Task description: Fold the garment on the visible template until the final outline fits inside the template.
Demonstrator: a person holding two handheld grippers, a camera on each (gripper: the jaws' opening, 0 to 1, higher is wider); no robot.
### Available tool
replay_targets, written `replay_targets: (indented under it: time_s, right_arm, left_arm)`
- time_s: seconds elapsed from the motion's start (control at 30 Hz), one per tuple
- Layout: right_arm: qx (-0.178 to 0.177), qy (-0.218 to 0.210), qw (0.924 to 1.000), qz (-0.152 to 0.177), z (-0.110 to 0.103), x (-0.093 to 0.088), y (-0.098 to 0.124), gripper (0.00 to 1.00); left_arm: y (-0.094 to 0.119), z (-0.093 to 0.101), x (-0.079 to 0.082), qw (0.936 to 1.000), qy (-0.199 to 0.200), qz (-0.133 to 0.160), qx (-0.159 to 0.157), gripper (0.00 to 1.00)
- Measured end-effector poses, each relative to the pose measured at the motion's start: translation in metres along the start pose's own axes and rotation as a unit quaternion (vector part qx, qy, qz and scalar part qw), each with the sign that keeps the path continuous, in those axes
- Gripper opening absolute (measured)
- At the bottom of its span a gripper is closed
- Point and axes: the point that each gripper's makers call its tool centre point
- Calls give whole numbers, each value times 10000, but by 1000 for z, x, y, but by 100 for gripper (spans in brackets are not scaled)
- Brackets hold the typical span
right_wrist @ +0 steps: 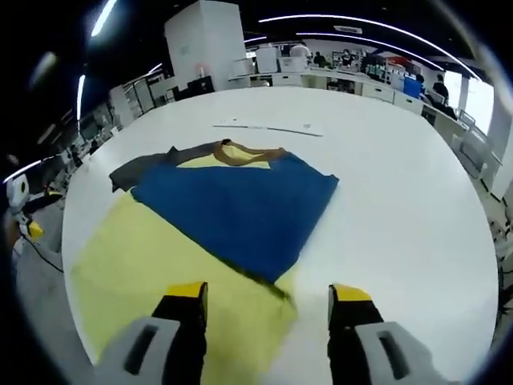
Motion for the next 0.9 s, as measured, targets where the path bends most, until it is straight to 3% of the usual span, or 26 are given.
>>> replay_targets:
  time_s: [0.13,0.4,0.53,0.9]
  right_arm:
    - [46,79,9999,60,-7,1,8,81]
    - [230,311,9989,276,-24,8,32,95]
    - [361,348,9981,370,-34,7,51,98]
    - [670,337,9957,538,-61,8,87,100]
  left_arm:
    - [2,-8,7,10000,-14,47,56,90]
    - [0,-23,19,9998,26,198,94,88]
    - [-3,-32,23,9997,20,211,143,84]
    - [-16,-64,45,9966,93,606,548,73]
Point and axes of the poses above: the point that each gripper's makers call its tool centre point, and the gripper's own axes: y roughly backward along the fingers, z roughly to its right, x roughly out of its top, and after that the axes turned 13 degrees about -x, right-handed
